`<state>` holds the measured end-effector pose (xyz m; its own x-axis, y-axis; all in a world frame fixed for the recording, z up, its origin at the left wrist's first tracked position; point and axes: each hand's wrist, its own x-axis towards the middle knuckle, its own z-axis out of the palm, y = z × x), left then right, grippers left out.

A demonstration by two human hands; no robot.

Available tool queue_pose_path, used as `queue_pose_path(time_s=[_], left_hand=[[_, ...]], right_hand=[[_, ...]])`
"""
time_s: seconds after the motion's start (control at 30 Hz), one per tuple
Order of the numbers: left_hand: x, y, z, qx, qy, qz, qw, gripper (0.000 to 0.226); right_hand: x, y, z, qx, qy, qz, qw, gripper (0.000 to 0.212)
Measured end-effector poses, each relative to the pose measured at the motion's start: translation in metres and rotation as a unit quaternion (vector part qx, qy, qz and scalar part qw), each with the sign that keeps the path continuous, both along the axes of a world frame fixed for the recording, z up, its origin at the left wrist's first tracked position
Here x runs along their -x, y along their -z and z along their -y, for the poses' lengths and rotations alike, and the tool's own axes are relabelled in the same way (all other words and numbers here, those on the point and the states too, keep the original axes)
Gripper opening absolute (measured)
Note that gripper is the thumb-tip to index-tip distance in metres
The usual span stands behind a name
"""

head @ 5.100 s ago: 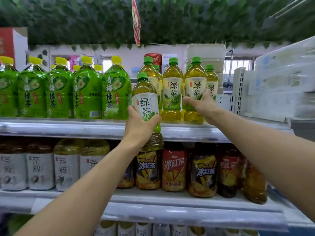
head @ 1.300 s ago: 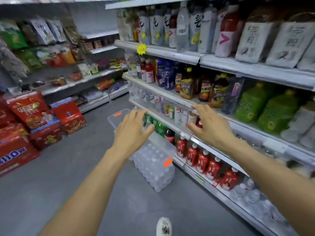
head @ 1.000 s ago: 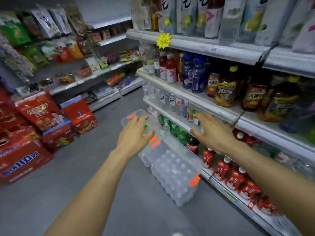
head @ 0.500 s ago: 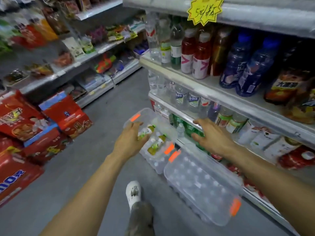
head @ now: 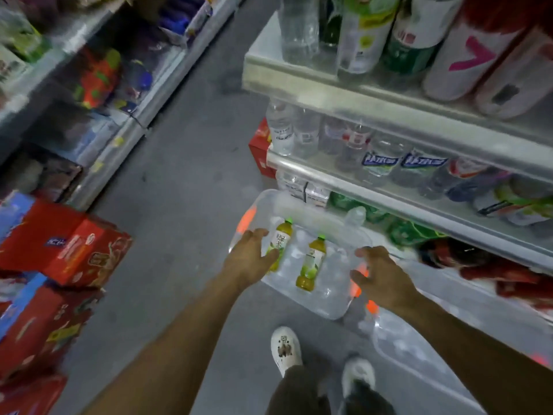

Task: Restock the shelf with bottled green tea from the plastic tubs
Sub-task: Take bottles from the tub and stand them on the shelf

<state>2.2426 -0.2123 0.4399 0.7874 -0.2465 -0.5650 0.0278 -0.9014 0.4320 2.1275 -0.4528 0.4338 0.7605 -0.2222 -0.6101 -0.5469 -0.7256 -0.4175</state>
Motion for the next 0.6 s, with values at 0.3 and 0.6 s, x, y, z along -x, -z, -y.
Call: queue_pose_path(time_s=[0.3,0.6], left_hand=[[-0.040,0.172,-0.006,-0.011,-0.030,-0.126,0.992,0.065],[-0.080,0.328,0.012,-0.042,-0.081,-0.102,0.991,0.087]], right_hand=[[-0.049,0.158,-0.040,-0.048,0.085,-0.123,0.988,0.062],[-0.087,0.318,-0.073,-0.072,0.264,-0.153,0.950,0.091]])
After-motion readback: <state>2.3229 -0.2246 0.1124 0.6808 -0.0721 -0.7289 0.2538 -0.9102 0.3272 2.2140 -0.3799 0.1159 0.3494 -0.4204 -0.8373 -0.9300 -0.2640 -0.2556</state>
